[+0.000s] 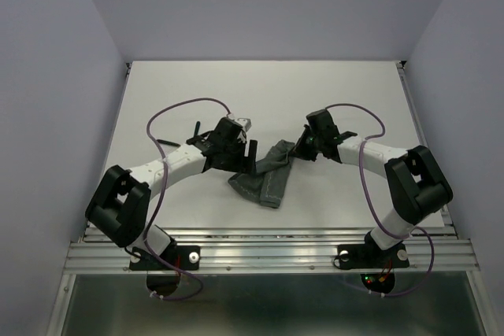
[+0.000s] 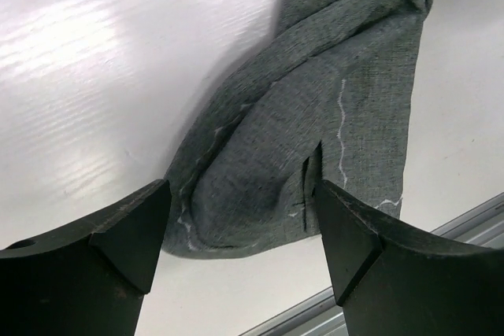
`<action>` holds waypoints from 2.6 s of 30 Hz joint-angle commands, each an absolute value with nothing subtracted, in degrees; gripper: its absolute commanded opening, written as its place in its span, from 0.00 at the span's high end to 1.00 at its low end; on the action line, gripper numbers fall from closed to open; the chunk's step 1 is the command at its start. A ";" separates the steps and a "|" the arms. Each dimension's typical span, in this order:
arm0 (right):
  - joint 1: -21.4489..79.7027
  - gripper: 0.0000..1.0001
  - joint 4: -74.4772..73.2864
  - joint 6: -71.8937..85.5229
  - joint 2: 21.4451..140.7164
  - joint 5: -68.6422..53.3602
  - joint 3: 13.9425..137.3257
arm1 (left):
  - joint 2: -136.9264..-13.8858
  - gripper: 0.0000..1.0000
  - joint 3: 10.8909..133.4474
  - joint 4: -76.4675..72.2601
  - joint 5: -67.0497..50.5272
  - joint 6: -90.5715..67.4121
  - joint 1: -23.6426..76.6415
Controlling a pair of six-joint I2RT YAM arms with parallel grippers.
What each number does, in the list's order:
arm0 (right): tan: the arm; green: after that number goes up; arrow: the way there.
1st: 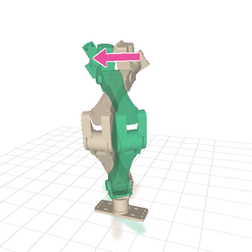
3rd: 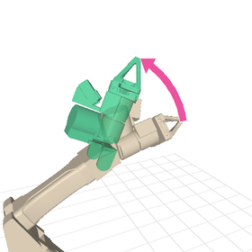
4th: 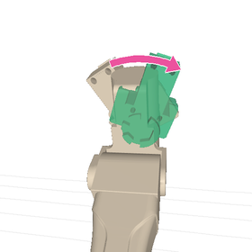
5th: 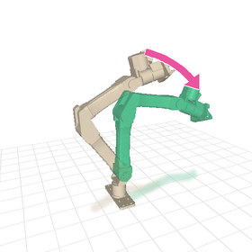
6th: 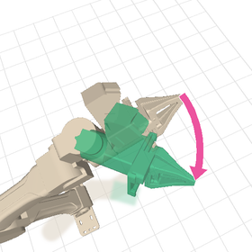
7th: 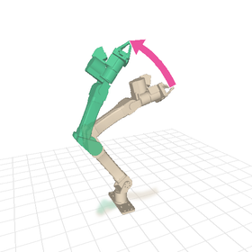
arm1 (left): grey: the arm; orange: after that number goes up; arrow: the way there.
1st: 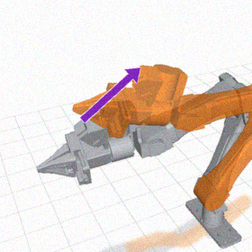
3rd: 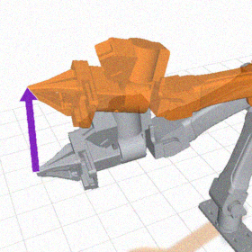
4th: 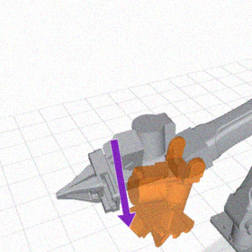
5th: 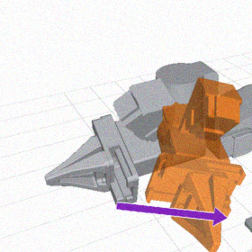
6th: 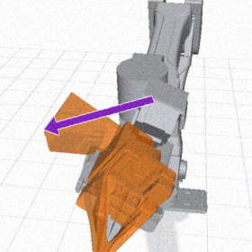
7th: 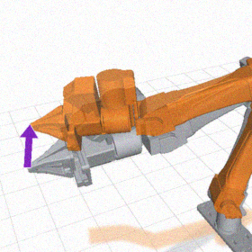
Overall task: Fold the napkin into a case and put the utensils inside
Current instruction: Fold the 2/3-rectangle-folded napkin at the center of the board.
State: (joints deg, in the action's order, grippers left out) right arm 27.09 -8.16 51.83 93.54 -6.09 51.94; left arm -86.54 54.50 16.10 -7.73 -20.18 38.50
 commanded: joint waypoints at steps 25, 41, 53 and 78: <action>27.60 0.99 -6.06 51.50 93.87 -8.44 55.55 | -79.46 0.66 38.85 4.40 -23.02 -32.96 34.37; 27.60 0.99 -6.42 52.73 93.25 -7.30 55.46 | -74.00 1.00 42.01 7.56 -24.79 -33.31 36.73; 27.60 0.70 -8.43 50.45 92.20 -6.33 55.81 | -74.62 0.37 43.42 11.24 -17.32 -33.93 39.20; 33.93 0.61 -13.54 43.86 83.32 -3.69 45.88 | -68.91 0.49 46.76 16.44 -7.82 -37.18 39.11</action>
